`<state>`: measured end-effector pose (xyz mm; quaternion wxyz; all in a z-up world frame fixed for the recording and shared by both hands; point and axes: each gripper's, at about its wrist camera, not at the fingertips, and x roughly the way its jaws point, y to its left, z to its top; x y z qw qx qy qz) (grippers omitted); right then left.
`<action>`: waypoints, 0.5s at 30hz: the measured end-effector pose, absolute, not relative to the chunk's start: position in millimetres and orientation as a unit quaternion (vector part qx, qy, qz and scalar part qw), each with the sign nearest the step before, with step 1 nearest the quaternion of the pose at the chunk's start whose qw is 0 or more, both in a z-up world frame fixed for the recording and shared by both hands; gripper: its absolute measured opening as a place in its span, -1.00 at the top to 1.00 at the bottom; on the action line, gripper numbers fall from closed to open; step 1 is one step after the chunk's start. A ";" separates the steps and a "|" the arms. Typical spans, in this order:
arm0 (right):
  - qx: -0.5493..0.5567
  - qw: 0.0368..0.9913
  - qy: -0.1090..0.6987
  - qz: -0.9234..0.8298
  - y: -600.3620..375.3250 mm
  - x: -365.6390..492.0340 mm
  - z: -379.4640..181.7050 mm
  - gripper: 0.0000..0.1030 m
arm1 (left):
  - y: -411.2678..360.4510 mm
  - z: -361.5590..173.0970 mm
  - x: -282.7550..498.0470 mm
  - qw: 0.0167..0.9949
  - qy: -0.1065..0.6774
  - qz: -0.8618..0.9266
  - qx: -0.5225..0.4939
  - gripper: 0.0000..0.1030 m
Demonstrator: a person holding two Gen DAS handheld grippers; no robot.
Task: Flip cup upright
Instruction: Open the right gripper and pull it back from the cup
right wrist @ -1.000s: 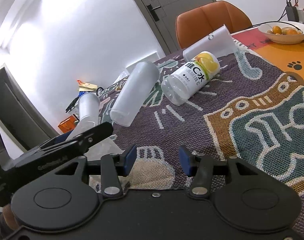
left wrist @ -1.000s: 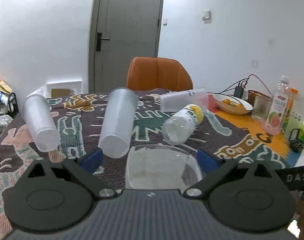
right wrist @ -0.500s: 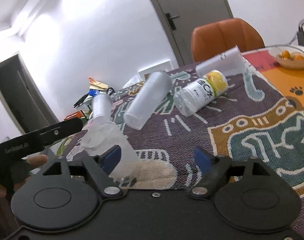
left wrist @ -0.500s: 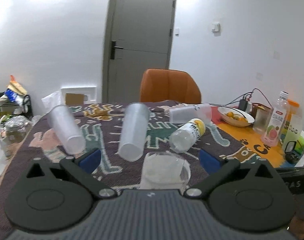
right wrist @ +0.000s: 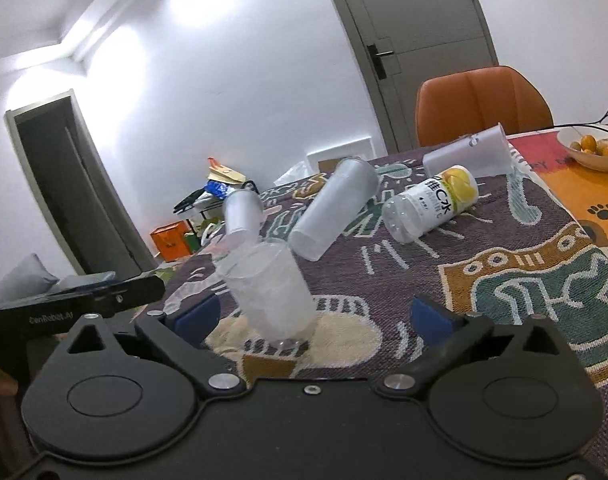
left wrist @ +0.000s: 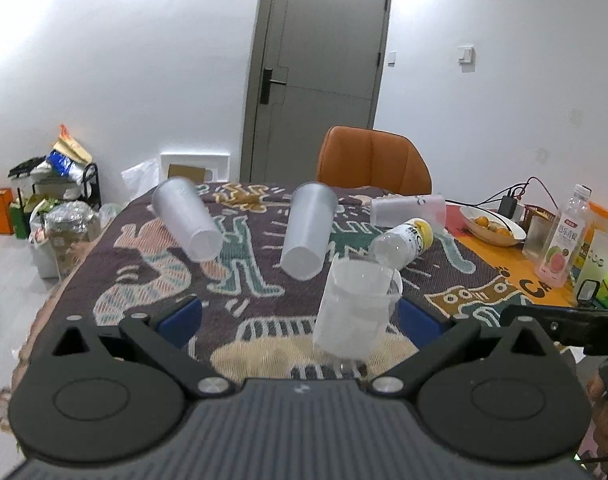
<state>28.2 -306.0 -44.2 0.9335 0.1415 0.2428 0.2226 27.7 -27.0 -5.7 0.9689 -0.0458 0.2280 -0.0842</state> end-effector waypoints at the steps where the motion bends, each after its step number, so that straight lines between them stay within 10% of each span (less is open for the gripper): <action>1: 0.139 0.933 0.244 0.224 -305.1 25.7 -43.5 -1.00 | -25.4 -5.8 24.1 0.969 0.229 -0.083 -0.050 -1.00; 15: 0.105 0.933 0.252 0.236 -306.1 -3.8 -37.1 -1.00 | -9.3 -9.1 -18.5 0.967 0.244 -0.048 -0.059 -1.00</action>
